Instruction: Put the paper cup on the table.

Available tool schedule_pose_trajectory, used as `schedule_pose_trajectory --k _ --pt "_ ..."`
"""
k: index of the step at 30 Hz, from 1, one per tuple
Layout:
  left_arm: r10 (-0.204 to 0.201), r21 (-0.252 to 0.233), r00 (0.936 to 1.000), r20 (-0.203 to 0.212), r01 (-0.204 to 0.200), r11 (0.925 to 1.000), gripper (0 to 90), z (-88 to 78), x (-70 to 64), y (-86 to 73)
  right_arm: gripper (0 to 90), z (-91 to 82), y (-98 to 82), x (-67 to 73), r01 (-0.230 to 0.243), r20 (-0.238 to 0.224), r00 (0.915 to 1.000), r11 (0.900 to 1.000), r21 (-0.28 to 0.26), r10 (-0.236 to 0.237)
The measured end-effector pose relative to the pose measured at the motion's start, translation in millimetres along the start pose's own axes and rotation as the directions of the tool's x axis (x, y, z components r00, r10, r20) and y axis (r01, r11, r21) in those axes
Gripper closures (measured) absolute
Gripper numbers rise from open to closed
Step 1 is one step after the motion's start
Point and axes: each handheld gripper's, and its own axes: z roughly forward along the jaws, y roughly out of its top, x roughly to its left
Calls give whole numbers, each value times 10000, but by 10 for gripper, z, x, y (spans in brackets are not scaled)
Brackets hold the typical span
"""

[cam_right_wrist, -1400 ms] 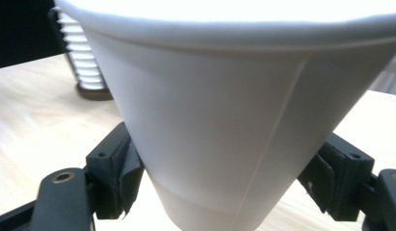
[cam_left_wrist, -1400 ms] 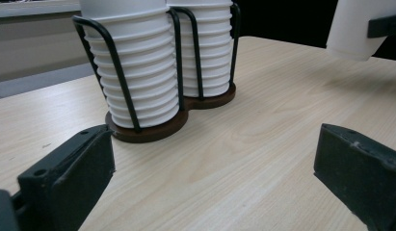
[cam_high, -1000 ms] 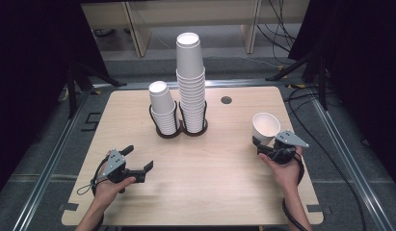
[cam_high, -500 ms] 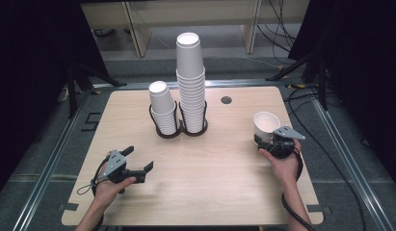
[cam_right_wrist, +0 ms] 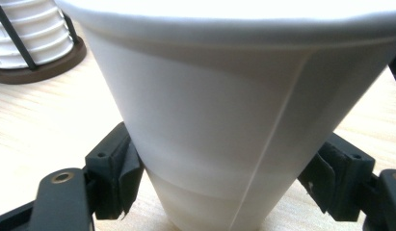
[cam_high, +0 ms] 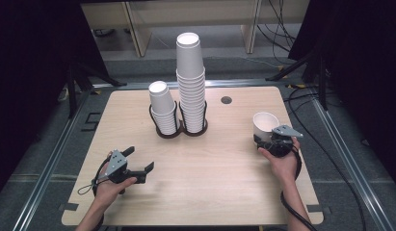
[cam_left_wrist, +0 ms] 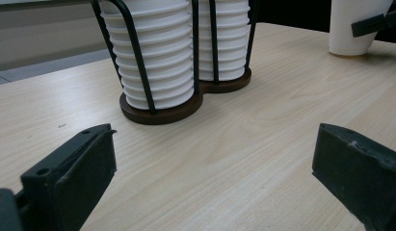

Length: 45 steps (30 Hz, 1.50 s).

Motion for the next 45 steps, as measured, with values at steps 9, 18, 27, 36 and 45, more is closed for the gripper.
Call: schedule_pose_trajectory --k 9,18,27,36,45 --pt "-33 268 9999 -100 36 9996 12 -21 -12 5 225 29 1 -27 126 -51 9999 9998 133 -126" --pt "-6 285 10000 -99 9 9996 12 -23 -13 3 210 39 -13 -33 -86 -86 9999 9997 226 88" --pt "-20 227 10000 -61 22 9997 12 -18 -14 -1 151 55 -23 -65 -308 -174 9994 9994 132 310" --pt "-74 213 9999 -111 77 9997 12 -36 -6 4 152 -69 -43 -12 -437 -98 9990 9973 583 444" --pt "-105 176 9999 -133 108 9998 11 -44 4 -2 152 -227 -60 37 -213 -24 9998 9982 564 215"
